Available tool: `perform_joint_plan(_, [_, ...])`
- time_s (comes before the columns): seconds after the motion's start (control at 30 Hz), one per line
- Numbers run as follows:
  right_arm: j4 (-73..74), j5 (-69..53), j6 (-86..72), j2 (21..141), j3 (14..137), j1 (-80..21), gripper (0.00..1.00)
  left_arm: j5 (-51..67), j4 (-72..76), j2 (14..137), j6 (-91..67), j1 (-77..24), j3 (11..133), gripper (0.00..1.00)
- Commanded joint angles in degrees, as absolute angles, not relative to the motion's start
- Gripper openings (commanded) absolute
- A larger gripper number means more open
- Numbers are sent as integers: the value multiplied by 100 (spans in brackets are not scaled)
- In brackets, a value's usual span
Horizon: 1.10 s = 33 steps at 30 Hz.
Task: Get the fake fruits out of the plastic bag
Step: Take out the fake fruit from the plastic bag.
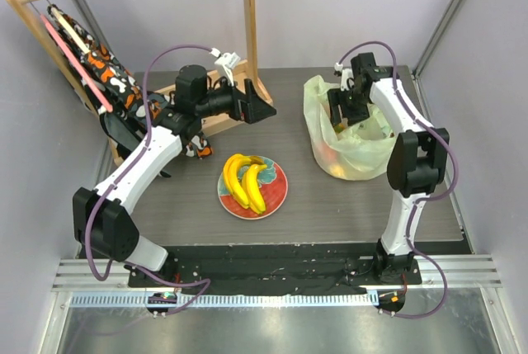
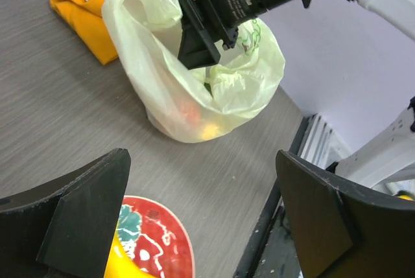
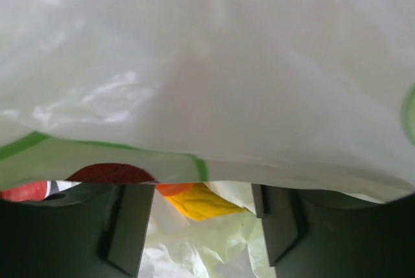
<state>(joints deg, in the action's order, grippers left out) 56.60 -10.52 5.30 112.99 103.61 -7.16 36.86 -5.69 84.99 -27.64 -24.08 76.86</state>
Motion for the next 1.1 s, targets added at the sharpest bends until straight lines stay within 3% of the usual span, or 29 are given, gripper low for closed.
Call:
perform_joint_plan(0.0, [5450, -1221, 703, 11680, 10433, -712, 84, 3806, -991, 8437, -2163, -2382, 7743, 100])
perform_joint_plan(0.03, [5275, -1222, 520, 11698, 10415, -712, 99, 3797, -1080, 8464, -2084, -2382, 7813, 100])
perform_joint_plan(0.37, [5098, -1081, 246, 12313, 10661, -721, 98, 3753, -1644, 8402, -1758, -2373, 7489, 100])
perform_joint_plan(0.43, [5089, -1081, 272, 12375, 10670, -721, 94, 3692, -1626, 8411, -1740, -2382, 7453, 100])
perform_joint_plan(0.57, [5080, -1037, 378, 12410, 10758, -712, 69, 3674, -1696, 8490, -1661, -2382, 7576, 100])
perform_joint_plan(0.6, [5080, -1028, 413, 12375, 10758, -712, 55, 3656, -1696, 8499, -1644, -2373, 7620, 100])
perform_joint_plan(0.7, [5097, -1037, 527, 12113, 10723, -712, 36, 3639, -1670, 8490, -1626, -2373, 7681, 100])
perform_joint_plan(1.07, [5449, -764, 1624, 9828, 9697, -843, 29, 3735, -1275, 7858, -1819, -2294, 7638, 100])
